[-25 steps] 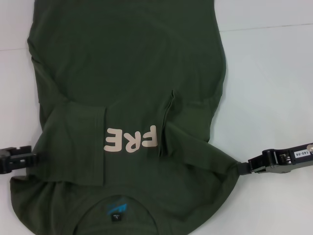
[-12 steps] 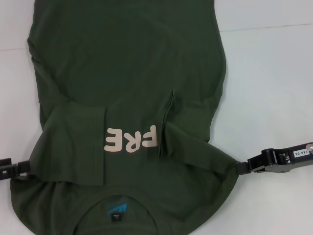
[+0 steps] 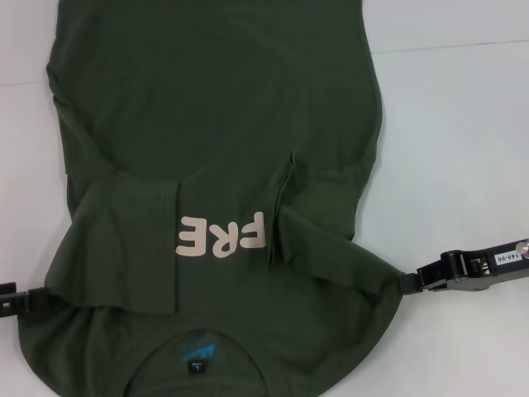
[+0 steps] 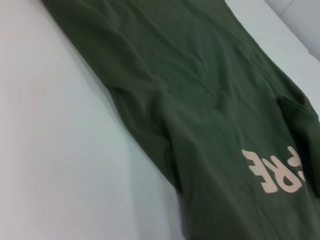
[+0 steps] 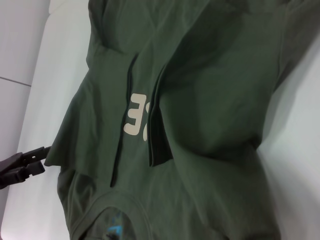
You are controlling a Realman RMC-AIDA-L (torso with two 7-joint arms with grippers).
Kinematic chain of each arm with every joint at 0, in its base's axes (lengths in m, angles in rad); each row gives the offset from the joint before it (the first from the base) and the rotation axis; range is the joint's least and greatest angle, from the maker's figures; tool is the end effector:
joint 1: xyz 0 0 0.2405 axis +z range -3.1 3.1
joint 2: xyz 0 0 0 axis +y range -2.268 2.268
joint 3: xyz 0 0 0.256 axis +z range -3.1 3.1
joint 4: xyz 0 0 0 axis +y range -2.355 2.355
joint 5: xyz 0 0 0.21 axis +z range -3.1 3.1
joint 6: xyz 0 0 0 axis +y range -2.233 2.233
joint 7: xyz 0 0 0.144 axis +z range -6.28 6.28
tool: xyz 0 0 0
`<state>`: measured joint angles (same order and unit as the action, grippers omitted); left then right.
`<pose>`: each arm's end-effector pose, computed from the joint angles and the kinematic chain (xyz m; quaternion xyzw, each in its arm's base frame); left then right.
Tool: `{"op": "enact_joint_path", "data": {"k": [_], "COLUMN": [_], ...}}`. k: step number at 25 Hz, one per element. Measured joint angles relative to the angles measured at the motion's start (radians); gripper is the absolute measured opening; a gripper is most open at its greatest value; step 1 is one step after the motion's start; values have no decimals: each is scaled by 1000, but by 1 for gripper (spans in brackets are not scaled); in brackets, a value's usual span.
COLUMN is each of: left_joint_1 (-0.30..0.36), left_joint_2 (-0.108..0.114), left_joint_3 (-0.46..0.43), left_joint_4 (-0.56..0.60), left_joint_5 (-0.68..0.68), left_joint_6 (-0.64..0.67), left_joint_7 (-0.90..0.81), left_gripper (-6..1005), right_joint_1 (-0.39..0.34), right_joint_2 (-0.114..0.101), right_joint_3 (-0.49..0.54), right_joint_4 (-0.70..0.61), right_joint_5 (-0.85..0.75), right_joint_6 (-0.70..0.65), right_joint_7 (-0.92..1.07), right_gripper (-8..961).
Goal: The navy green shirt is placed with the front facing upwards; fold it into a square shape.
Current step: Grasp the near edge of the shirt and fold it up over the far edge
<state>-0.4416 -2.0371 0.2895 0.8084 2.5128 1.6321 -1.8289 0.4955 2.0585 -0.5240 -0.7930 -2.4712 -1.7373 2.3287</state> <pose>-0.3598 0.2803 0.0594 -0.8326 -0.5108 -0.1257 0.1733 0.3140 0.2876 0.0249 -0.7541 0.6488 0.0990 0.0228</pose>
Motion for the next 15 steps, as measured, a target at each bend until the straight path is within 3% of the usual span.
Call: {"op": "enact_joint_path", "data": {"k": [15], "left_joint_1": [-1], "left_joint_2": [0], "left_joint_3": [0], "left_joint_4": [-5], "left_joint_5": [30], "left_joint_6": [-42], "left_joint_7": [-11], "left_gripper": [842], "right_joint_1": [3], "right_joint_2": [0], "right_joint_3": [1], "right_joint_4": [0], "right_joint_5": [0], "right_joint_6": [-1], "right_joint_7": [3], "right_gripper": [28]}}
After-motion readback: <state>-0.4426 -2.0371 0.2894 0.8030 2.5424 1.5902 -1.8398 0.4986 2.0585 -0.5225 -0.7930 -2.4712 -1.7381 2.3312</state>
